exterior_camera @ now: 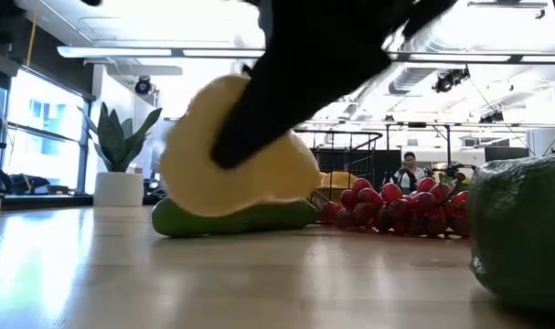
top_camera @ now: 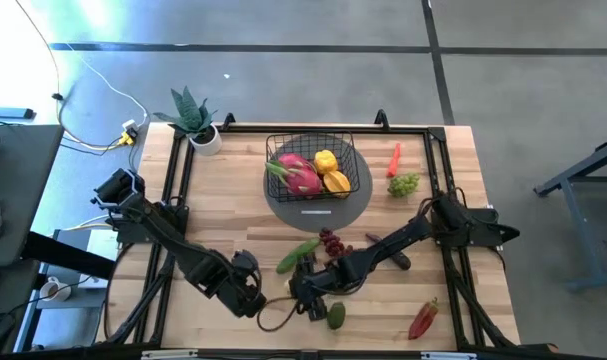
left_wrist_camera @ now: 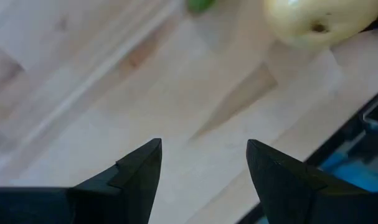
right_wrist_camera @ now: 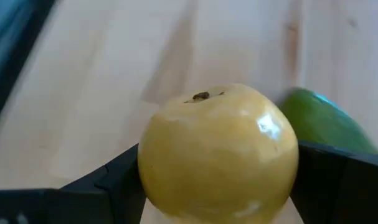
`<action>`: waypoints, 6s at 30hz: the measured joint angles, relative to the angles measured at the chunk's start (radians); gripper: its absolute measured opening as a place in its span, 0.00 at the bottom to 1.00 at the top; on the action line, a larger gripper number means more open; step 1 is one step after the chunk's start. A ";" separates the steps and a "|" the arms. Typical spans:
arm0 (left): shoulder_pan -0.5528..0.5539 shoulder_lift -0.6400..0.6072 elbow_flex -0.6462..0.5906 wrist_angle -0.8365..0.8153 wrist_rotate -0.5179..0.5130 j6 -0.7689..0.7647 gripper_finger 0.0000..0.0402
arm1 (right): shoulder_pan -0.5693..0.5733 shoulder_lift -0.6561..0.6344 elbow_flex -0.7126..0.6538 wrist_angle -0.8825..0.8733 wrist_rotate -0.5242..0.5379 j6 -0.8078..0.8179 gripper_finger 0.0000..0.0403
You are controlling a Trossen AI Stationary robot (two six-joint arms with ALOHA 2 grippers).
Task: Build produce basket
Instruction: Put the pear into the wire basket, then put the eggplant into the wire basket
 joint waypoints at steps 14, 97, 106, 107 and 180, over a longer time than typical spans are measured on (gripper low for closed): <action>0.155 0.000 0.000 -0.005 -0.034 0.269 0.56 | -0.066 -0.101 0.000 -0.226 0.154 0.072 0.69; 0.787 -0.015 0.234 -0.235 -0.235 0.889 0.56 | -0.917 -0.286 0.001 -0.347 -0.125 -0.431 0.86; 0.787 -0.014 0.233 -0.235 -0.240 0.889 0.56 | -0.918 -0.286 0.001 -0.335 -0.029 -0.447 0.98; 0.787 -0.014 0.233 -0.235 -0.240 0.889 0.56 | -0.917 -0.286 0.001 -0.336 -0.012 -0.443 0.98; 0.555 -0.381 0.028 -0.228 -0.062 1.124 0.56 | -0.059 -0.344 0.056 -0.959 -0.125 0.993 0.98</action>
